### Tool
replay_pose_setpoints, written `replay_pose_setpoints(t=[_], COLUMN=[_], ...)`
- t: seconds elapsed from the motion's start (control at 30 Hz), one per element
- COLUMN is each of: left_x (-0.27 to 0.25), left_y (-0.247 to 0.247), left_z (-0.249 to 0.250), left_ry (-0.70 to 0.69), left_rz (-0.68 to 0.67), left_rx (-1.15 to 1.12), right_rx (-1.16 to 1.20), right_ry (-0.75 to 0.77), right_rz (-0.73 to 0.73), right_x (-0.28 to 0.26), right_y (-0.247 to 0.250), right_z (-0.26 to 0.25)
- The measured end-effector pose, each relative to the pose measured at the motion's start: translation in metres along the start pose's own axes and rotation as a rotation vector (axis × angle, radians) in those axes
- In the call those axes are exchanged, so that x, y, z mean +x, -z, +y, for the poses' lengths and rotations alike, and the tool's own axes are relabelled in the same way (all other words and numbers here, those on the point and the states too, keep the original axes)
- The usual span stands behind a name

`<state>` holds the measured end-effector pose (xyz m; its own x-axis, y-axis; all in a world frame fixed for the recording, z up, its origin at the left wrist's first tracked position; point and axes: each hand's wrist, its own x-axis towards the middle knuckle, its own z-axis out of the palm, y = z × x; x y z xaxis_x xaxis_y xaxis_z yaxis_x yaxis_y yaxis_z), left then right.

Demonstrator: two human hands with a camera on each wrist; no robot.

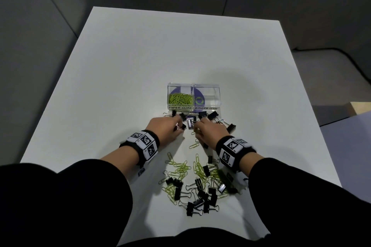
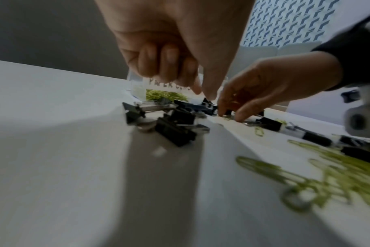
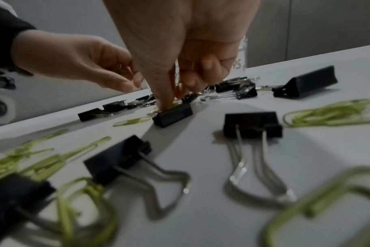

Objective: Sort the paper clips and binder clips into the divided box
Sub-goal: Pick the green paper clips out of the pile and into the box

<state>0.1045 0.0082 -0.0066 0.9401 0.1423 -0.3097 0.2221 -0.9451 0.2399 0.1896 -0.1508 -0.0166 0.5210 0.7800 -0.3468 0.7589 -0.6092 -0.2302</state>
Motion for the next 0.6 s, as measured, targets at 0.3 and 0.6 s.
replay_pose_setpoints(t=[0.3,0.6], left_x=[-0.005,-0.016], left_y=[-0.028,-0.031], left_z=[0.045,0.042], left_ry=[-0.065,-0.086], left_rz=[-0.155,-0.252], left_rx=[-0.054,-0.102], right_rx=[-0.114,0.062], right_ry=[0.096,-0.396], right_rz=[0.022,-0.006], right_x=[-0.013,-0.061], right_y=[0.001,0.001], right_z=[0.004,0.065])
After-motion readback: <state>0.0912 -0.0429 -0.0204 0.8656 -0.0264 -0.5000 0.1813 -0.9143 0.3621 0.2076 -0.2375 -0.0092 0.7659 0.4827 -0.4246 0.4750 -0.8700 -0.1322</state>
